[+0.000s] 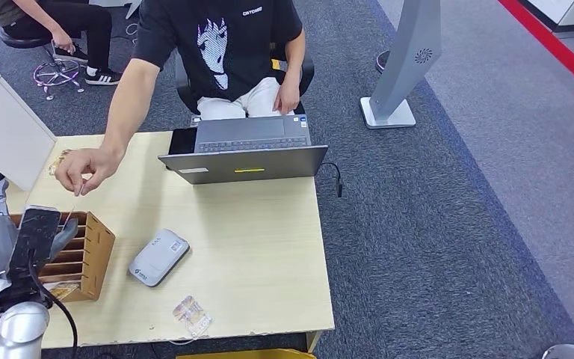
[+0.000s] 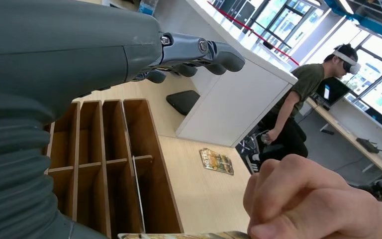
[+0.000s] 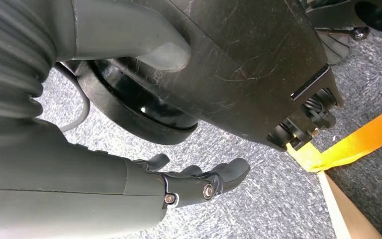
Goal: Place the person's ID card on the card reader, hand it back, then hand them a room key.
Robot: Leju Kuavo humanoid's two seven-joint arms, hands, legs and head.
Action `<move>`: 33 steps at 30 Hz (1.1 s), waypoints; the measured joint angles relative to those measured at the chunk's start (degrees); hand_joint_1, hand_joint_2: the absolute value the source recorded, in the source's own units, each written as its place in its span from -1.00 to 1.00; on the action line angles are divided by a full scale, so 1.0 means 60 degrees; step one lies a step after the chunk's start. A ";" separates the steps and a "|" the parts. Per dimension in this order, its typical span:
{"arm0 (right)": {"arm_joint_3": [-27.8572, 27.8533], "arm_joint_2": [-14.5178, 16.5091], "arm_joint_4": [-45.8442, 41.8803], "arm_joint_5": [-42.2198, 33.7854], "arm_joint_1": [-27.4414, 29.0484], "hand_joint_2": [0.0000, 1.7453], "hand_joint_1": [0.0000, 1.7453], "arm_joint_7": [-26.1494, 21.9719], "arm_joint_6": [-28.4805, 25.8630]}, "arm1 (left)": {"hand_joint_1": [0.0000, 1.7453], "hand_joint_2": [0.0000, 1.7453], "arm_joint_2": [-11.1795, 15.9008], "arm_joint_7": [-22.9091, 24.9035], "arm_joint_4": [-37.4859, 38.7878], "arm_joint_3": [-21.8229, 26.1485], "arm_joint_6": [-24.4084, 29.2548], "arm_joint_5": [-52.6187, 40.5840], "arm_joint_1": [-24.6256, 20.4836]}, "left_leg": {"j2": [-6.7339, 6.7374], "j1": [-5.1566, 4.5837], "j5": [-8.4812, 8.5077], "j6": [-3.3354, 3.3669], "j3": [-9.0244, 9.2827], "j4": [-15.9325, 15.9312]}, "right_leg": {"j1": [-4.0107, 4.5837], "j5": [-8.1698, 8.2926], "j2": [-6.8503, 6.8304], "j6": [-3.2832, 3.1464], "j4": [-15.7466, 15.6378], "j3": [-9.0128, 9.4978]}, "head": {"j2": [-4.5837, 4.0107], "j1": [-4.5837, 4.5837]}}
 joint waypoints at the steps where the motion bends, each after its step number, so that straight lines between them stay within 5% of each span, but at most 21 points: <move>1: -0.0007 0.0001 0.0005 0.0008 0.0000 1.00 -1.00 -0.0001 -0.0001 | 0.50 1.00 0.0010 0.0021 0.0040 -0.0021 0.0012 0.0003 -0.0002 | 0.0000 0.0000 0.0000 0.0000 0.0000 0.0000 | 0.0000 0.0000 0.0000 0.0000 0.0000 0.0000 | 0.0000 0.0000; 2: -0.0015 0.0002 0.0009 0.0026 0.0000 1.00 -1.00 -0.0001 -0.0003 | 1.00 1.00 0.0019 0.0048 0.0077 -0.0039 0.0026 0.0006 -0.0003 | 0.0000 0.0000 0.0000 0.0000 0.0000 0.0000 | 0.0000 0.0000 0.0000 0.0000 0.0000 0.0000 | 0.0000 0.0000; 25: -0.0049 0.0020 -0.0005 0.0168 0.0031 1.00 -1.00 0.0045 -0.0015 | 1.00 1.00 0.0037 0.0281 0.0415 -0.0068 0.0448 -0.0036 -0.0008 | -0.0004 0.0000 0.0000 0.0000 -0.0003 0.0000 | 0.0000 0.0000 -0.0001 0.0000 0.0000 0.0000 | 0.0003 0.0003; 33: -0.0184 0.0020 -0.0228 0.0168 0.0161 1.00 -1.00 0.0196 -0.0023 | 1.00 1.00 0.0028 -0.0233 0.0301 -0.0215 0.0522 -0.0162 -0.0001 | -0.0003 0.0000 0.0000 0.0000 -0.0001 0.0000 | 0.0000 0.0000 0.0000 0.0000 0.0000 -0.0001 | 0.0001 0.0001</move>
